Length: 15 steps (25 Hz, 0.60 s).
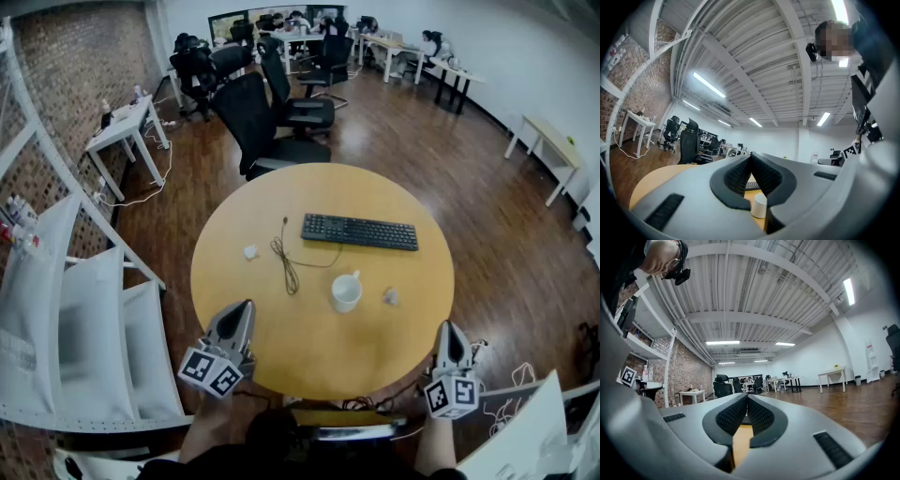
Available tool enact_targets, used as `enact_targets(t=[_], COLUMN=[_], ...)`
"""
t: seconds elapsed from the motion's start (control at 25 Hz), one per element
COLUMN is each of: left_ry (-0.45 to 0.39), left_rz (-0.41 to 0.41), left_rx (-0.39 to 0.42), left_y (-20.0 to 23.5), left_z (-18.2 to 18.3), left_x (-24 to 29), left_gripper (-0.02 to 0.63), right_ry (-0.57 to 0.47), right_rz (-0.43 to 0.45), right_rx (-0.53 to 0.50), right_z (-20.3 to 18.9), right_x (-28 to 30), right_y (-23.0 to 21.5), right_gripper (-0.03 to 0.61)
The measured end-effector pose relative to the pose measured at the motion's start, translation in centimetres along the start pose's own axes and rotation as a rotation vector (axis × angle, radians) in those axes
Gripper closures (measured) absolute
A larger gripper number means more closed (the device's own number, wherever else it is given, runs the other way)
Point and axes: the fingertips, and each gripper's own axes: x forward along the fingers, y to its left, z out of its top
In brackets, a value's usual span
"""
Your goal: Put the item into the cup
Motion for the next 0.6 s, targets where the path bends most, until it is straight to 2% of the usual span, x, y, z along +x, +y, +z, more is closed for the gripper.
enact_targets(t=[0.4,0.6], left_ry=[0.015,0.029], left_rz=[-0.065,-0.108], left_rx=[0.024,0.021], left_y=[1.6,1.3], left_z=[0.7,0.7], left_x=[2.5,4.0], left_gripper=[0.621,0.621], right_ry=[0.015,0.039], right_rz=[-0.008,0.019], right_rx=[-0.036,-0.085], right_z=[0.4,0.8], right_x=[2.3,4.1], right_y=[0.9,2.4], right_gripper=[0.572,0.572])
